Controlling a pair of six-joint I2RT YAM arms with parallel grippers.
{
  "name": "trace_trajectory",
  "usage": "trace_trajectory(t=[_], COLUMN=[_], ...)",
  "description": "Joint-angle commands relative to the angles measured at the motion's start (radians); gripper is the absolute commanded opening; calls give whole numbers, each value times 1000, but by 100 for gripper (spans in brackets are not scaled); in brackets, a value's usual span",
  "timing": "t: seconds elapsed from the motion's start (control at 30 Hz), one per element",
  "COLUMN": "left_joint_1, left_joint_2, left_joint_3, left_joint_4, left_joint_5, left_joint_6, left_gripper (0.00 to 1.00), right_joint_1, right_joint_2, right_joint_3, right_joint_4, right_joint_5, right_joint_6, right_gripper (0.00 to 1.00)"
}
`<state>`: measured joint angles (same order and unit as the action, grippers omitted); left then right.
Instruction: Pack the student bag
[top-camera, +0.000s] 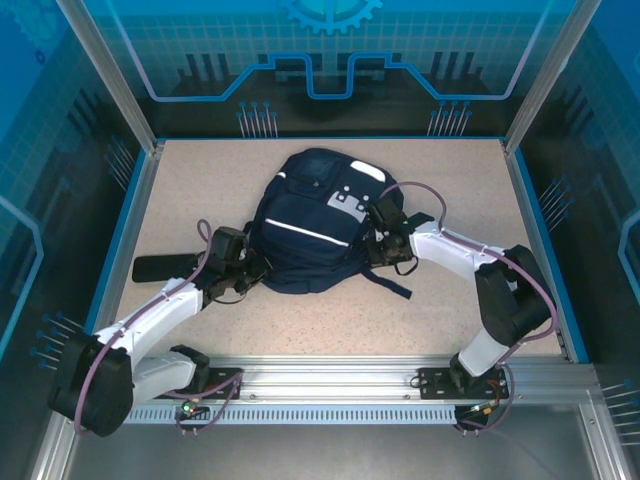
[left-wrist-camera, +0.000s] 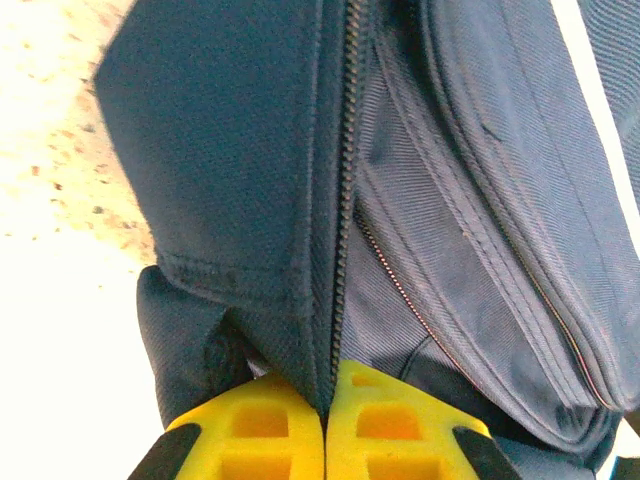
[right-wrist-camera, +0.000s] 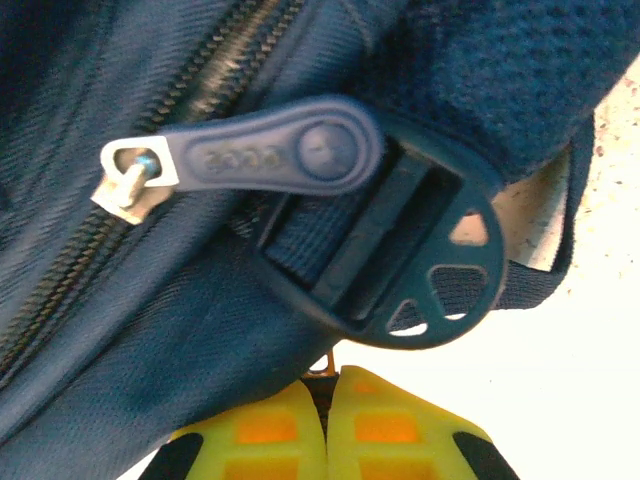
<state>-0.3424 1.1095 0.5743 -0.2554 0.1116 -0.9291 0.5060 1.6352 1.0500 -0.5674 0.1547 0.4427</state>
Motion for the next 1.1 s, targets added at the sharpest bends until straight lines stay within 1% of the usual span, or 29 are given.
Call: trace_trajectory(t=[0.0, 0.07, 0.1, 0.13, 0.17, 0.2, 0.23, 0.27, 0.3, 0.37, 0.5, 0.57, 0.63, 0.73, 0.9, 0.97, 1.0, 1.07], left_joint_1=[24, 12, 4, -3, -10, -18, -22, -26, -30, -37, -76, -108, -149, -234, -379, -415, -428, -441], left_joint_2=[-38, -40, -42, -43, -47, -50, -53, -57, -60, -59, -18, 21, 75, 178, 368, 435, 473, 549], left_joint_3=[-13, 1, 12, 24, 39, 51, 62, 75, 88, 118, 206, 258, 315, 421, 597, 651, 687, 761], left_joint_4=[-7, 0, -7, -14, -29, -46, -59, -74, -91, -126, -186, -204, -218, -246, -307, -331, -344, -376], left_joint_5=[34, 65, 70, 77, 81, 75, 73, 70, 62, 48, 11, -7, -31, -86, -204, -240, -258, -295], left_joint_6=[72, 99, 112, 129, 149, 167, 182, 204, 225, 272, 381, 438, 499, 629, 938, 1038, 1073, 1089], left_gripper=[3, 13, 22, 33, 43, 50, 55, 58, 61, 65, 72, 76, 80, 85, 89, 89, 89, 90], right_joint_1=[-60, -62, -65, -70, -74, -77, -79, -81, -84, -92, -133, -156, -180, -216, -288, -321, -340, -370], right_joint_2=[14, 14, 14, 12, 10, 1, -10, -30, -57, -120, -255, -308, -350, -396, -434, -440, -443, -449], right_joint_3=[46, 61, 68, 74, 78, 75, 71, 59, 43, 6, -65, -92, -114, -142, -165, -165, -165, -196], right_joint_4=[13, 13, 14, 12, 12, 15, 19, 25, 32, 50, 75, 85, 94, 109, 114, 110, 109, 108], right_joint_5=[83, 65, 53, 37, 16, 2, -12, -23, -27, -45, -97, -119, -144, -189, -249, -275, -290, -309], right_joint_6=[2, 0, -2, -8, -15, -23, -28, -31, -30, -27, -5, 7, 12, 22, 41, 39, 39, 39], right_gripper=[0, 0, 0, 0, 4, 9, 14, 22, 34, 51, 75, 82, 87, 92, 96, 99, 100, 100])
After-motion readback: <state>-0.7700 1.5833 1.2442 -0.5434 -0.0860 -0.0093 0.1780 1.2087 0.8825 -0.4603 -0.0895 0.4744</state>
